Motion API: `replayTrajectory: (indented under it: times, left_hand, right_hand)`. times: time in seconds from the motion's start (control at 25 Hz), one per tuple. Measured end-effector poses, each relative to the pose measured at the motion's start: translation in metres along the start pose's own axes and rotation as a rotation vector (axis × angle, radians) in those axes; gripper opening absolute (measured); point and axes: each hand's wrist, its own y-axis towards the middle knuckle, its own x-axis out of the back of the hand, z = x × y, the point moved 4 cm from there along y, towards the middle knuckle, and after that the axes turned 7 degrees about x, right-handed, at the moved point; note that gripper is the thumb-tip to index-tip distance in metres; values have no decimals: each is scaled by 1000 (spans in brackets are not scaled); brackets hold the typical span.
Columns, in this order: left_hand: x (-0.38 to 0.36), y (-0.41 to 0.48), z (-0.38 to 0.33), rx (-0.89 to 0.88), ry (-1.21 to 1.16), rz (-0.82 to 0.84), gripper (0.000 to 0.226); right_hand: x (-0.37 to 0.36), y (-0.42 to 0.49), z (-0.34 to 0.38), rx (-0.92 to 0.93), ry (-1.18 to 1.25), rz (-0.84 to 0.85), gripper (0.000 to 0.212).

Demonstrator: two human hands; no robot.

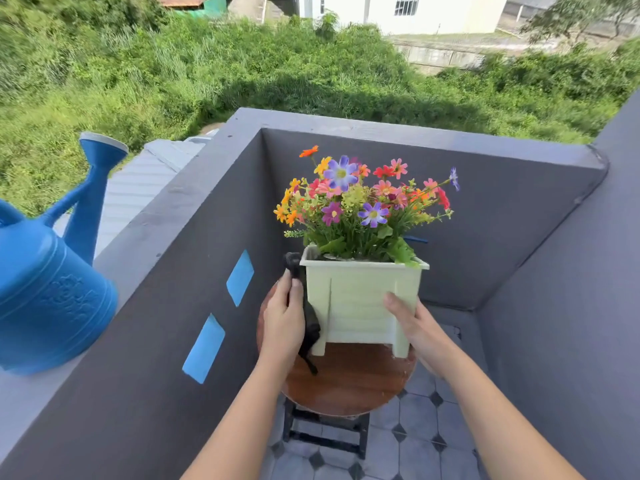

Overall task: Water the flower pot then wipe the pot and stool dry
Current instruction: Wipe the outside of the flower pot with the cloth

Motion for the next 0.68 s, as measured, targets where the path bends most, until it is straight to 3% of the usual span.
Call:
replayTrajectory:
  times: [0.12,0.24,0.4,0.52,0.68]
  left_hand:
    - [-4,-29,4,6,-200,17,41]
    - [-8,-56,-11,-120,-279,-27,38]
    - [-5,-55,-17,-146,-355,-90,35]
    - [-7,-40,-18,-80,-255,-81,35]
    - [-7,-20,-16,37,-134,-54,39]
  right_hand:
    - [5,0,8,43,-51,-81,50]
    - [6,0,14,110,-75,-206,53]
    - [4,-7,11,149,-63,-262,41]
    - [5,-14,5,166,-59,-292,46]
    - [6,-21,2,173,-40,-306,33]
